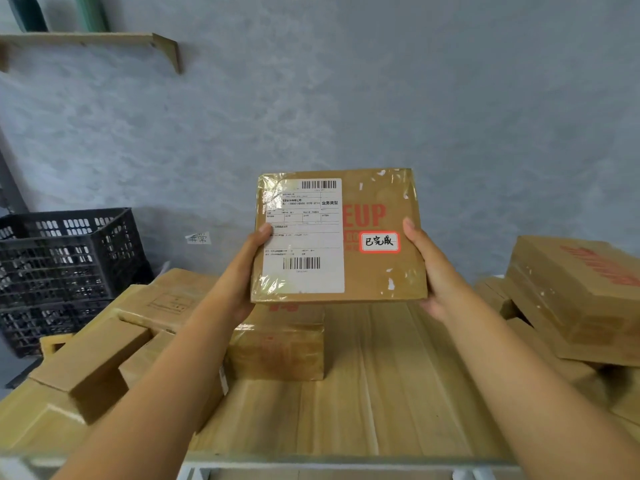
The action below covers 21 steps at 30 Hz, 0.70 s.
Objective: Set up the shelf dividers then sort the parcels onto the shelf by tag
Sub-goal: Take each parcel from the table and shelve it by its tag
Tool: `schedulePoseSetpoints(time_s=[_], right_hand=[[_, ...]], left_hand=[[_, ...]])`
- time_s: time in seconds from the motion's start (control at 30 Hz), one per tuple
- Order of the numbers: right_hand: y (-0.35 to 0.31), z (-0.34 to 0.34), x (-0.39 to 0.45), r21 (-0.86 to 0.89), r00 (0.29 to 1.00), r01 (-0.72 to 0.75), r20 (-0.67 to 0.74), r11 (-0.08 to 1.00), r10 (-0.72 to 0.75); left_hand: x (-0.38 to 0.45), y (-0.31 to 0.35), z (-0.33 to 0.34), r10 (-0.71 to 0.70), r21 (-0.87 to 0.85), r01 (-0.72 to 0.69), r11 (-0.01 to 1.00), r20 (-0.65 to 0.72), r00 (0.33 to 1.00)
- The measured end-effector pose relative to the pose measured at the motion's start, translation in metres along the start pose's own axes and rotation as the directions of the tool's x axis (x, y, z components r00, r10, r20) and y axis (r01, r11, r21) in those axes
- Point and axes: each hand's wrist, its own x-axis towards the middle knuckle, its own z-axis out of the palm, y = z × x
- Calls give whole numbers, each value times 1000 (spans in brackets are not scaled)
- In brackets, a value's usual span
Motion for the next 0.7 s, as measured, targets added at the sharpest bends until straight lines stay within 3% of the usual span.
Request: schedulePoseSetpoints(time_s=[0.17,0.33,0.53,0.7], right_hand=[[-6,4,-49,-86,991,1,-131,996,-13],[-3,23,-104,-22,950,29,-309,999,-35],[5,42,-188,25,865,60,-500,998,-40],[-8,47,-280,-100,754,125,-637,987,-160]], left_hand=[[-4,-4,13,-27,-60,31,998,63,998],[-26,-6,24,-76,-154,102,983,162,984],[-64,-22,49,-147,-169,208,964,313,938],[-103,-30,99,-193,-88,259,962,454,870]])
